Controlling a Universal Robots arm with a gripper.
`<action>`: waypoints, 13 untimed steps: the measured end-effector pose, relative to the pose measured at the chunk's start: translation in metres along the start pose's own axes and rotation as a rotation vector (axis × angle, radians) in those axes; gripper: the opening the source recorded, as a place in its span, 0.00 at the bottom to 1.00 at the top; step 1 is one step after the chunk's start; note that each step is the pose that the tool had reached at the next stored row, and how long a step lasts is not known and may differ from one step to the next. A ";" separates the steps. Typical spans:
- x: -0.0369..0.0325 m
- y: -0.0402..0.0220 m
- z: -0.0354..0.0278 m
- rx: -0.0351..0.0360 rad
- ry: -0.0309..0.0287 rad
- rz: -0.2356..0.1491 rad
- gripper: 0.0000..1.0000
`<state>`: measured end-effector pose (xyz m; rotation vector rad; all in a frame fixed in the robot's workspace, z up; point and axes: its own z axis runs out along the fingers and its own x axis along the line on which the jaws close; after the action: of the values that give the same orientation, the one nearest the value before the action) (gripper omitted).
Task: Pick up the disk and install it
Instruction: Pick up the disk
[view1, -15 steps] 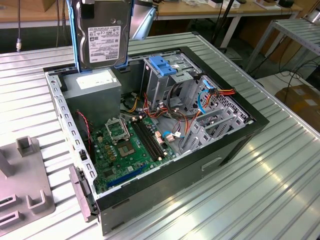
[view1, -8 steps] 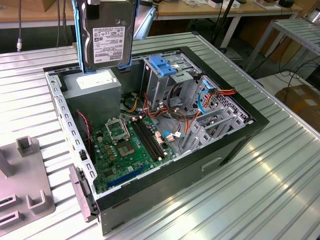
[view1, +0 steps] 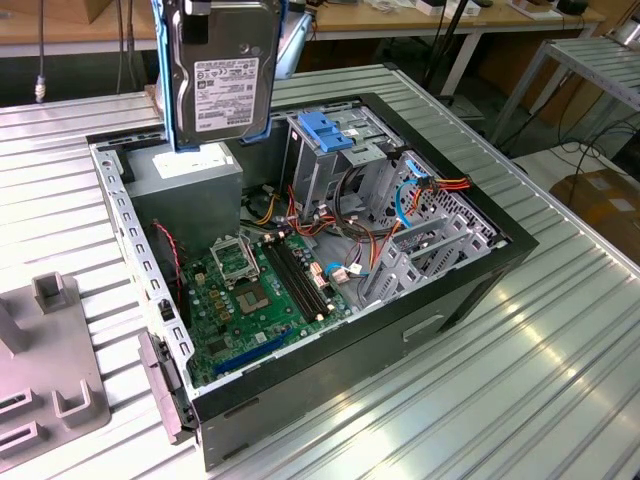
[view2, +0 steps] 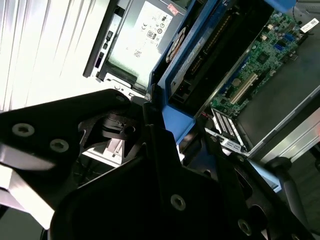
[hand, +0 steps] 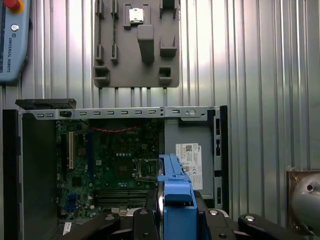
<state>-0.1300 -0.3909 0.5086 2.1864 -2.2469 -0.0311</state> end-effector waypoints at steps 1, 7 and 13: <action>0.0009 -0.0012 0.0001 0.0001 -0.0002 0.000 0.37; 0.0063 -0.0140 0.0002 0.0000 0.0000 0.000 0.37; 0.0085 -0.0313 0.0006 0.0000 -0.0001 0.000 0.37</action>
<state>-0.0990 -0.4003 0.5074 2.1863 -2.2470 -0.0312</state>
